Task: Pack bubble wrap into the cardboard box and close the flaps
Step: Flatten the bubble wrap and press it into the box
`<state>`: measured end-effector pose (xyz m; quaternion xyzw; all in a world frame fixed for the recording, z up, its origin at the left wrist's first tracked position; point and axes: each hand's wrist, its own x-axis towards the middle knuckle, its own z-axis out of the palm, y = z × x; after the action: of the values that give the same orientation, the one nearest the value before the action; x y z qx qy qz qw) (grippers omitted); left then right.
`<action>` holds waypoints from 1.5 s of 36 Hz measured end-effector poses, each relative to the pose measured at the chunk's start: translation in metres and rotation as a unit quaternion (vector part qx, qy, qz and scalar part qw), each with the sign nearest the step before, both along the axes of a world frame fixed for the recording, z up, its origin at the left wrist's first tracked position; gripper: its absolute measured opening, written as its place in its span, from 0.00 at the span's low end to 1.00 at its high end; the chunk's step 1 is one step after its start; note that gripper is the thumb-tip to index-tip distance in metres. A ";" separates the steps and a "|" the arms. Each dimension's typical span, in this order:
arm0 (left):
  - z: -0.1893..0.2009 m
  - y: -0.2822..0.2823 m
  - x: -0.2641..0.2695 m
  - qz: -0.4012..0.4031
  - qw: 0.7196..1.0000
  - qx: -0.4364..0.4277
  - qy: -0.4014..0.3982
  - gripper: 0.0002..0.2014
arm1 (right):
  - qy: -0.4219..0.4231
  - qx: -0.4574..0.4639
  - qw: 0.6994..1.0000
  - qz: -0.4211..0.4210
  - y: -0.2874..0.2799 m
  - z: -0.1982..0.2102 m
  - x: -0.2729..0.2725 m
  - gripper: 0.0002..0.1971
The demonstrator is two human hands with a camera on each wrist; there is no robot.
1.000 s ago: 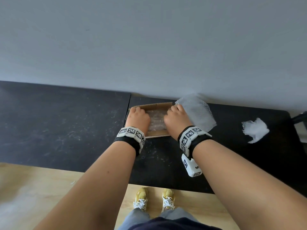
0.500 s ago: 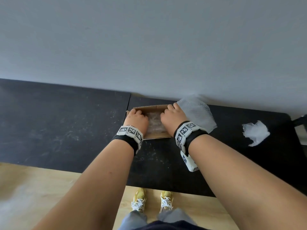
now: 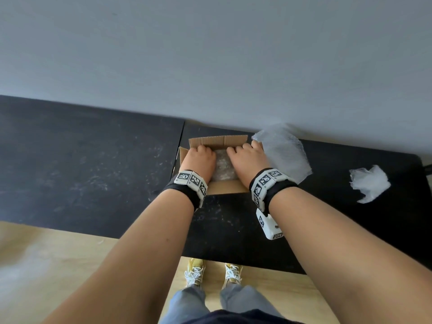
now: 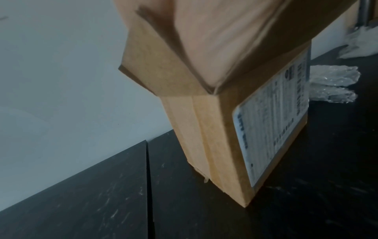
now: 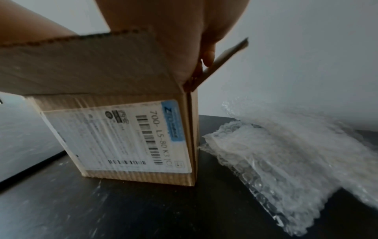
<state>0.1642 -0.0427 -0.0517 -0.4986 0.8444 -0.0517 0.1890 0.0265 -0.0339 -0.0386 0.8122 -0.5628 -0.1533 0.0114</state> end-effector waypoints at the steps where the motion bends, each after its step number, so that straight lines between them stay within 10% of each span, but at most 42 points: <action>1: 0.001 0.001 0.001 -0.001 1.000 -0.001 0.003 0.14 | -0.002 0.000 1.000 -0.002 0.001 0.001 0.001 0.15; 18: 0.032 0.003 -0.004 0.238 0.942 0.195 0.133 0.10 | -0.103 0.132 0.971 -0.173 0.002 0.038 0.008 0.15; 43: 0.007 -0.003 -0.014 0.306 0.905 0.217 0.199 0.27 | -0.174 0.191 0.931 -0.256 -0.005 -0.002 0.022 0.34; 54: 0.024 0.013 -0.007 0.233 0.940 0.174 0.180 0.22 | -0.155 0.099 0.964 -0.191 0.016 0.012 0.013 0.17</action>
<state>0.1572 -0.0298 -0.0279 -0.6414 0.7207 0.2319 0.1242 0.0392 -0.0176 -0.0271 0.7001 -0.6846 -0.0800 -0.1864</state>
